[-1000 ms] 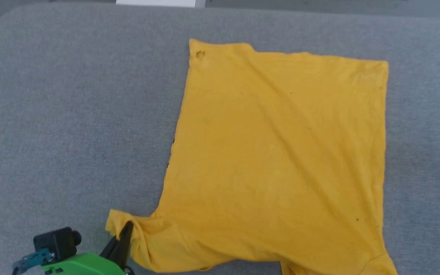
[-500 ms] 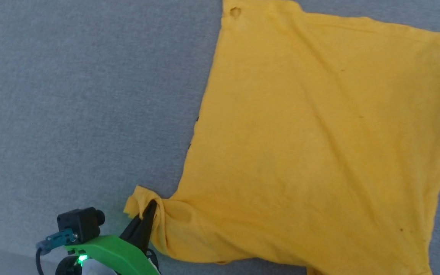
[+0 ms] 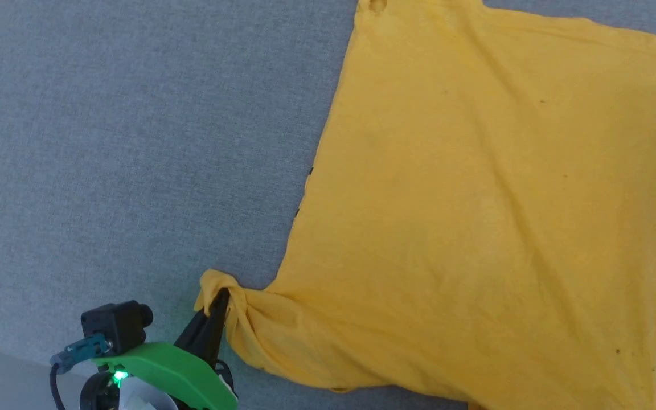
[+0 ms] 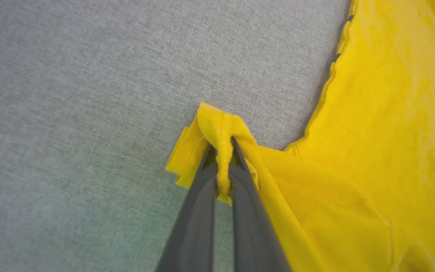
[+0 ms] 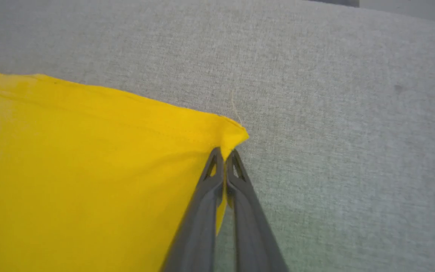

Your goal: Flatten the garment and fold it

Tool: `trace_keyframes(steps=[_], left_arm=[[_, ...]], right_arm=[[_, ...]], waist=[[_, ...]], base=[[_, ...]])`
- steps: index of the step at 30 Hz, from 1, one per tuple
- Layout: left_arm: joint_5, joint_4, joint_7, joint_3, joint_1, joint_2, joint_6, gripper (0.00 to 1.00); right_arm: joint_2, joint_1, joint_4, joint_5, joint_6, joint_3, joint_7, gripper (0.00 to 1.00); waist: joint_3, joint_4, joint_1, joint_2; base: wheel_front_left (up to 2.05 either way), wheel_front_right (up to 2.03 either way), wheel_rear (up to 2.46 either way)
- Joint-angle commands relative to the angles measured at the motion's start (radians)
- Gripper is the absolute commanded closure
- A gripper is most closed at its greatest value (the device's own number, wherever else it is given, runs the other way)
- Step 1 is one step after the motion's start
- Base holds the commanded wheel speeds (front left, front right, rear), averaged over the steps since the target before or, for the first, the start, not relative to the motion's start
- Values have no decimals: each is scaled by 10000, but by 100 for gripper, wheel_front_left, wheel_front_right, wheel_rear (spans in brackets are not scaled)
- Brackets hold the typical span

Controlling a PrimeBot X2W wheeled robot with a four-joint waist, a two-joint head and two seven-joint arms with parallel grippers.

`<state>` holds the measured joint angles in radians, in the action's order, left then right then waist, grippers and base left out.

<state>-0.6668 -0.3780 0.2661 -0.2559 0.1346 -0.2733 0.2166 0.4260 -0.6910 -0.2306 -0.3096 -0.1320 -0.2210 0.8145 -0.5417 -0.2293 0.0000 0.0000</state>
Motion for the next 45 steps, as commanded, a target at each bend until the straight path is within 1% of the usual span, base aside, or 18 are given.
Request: trace_keyframes(steps=[1, 5, 7, 10, 12, 16, 20, 21, 23, 25, 29, 30, 31, 34, 38, 41, 44, 45], left_arm=[[58, 21, -97, 64, -230, 39, 15, 100], [117, 31, -252, 247, -233, 14, 125, 100], [130, 19, -284, 333, -176, -17, 190, 100], [153, -16, -278, 436, -45, -97, 279, 100], [150, -41, -277, 501, 55, -130, 340, 100], [168, -60, -256, 556, 267, -200, 430, 100], [188, -36, -237, 535, 420, -238, 467, 100], [188, -17, -236, 522, 476, -242, 476, 100], [181, 13, -255, 525, 565, -238, 499, 100], [145, 39, -266, 520, 645, -217, 511, 100], [113, 111, -285, 518, 709, -197, 533, 100], [102, 123, -292, 512, 708, -183, 533, 100], [89, 137, -296, 494, 699, -167, 527, 100], [78, 180, -283, 422, 650, -135, 507, 100], [71, 147, -312, 331, 545, -67, 474, 100], [81, 100, -377, 246, 421, 6, 428, 100], [108, 118, -427, 91, 190, 91, 326, 100], [110, 134, -435, 46, 112, 121, 299, 100]], right_arm=[[58, 73, 90, -132, 13, -14, -175, 100], [308, 586, 546, -674, 13, -137, -800, 100], [408, 1202, 974, -977, 13, -343, -1048, 100], [341, 2282, 1651, -1403, 13, -879, -1278, 100], [145, 3223, 2158, -1666, 13, -1394, -1366, 100], [-710, 5429, 3185, -1997, 13, -2557, -1295, 100], [-1904, 7618, 4016, -2112, 13, -3517, -1028, 100], [-2355, 8382, 4231, -2074, 13, -3744, -924, 100], [-3016, 9336, 4452, -2052, 13, -3931, -832, 100], [-3387, 9983, 4442, -2102, 13, -3976, -919, 100], [-3619, 10337, 4042, -2067, 13, -3631, -1427, 100], [-3635, 10246, 3978, -2045, 13, -3554, -1600, 89], [-3616, 10122, 3950, -2001, 13, -3407, -1797, 0], [-3191, 9717, 4156, -1981, 13, -3094, -1978, 0], [-1990, 8778, 5295, -2440, 13, -2748, -1733, 0], [-879, 7413, 6096, -2581, 13, -2417, -1208, 0], [209, 5896, 6061, -2372, 13, -1689, -863, 0], [374, 5440, 5905, -2347, 13, -1438, -793, 0]], waist=[[394, 353, 0, 0], [1013, 761, 0, 0], [1365, 977, 0, 0], [1750, 1255, 0, 0], [1972, 1436, 0, 0], [2304, 1732, 0, 0], [2467, 1869, 0, 0], [2507, 1898, 0, 0], [2566, 1963, 0, 0], [2625, 2019, 0, 0], [2749, 2106, 0, 0], [2769, 2122, 0, 0], [2793, 2132, 0, 0], [2835, 2095, 0, 0], [2706, 1947, 0, 0], [2434, 1748, 0, 0], [2089, 1448, 0, 0], [1977, 1351, 0, 0]], base=[[0, 0, 0], [0, 0, 0], [0, 0, 0], [0, 0, 0], [0, 0, 0], [0, 0, 0], [0, 0, 0], [0, 0, 0], [0, 0, 0], [0, 0, 0], [0, 0, 0], [0, 0, 0], [0, 0, 0], [0, 0, 0], [0, 0, 0], [0, 0, 0], [0, 0, 0], [0, 0, 0]])
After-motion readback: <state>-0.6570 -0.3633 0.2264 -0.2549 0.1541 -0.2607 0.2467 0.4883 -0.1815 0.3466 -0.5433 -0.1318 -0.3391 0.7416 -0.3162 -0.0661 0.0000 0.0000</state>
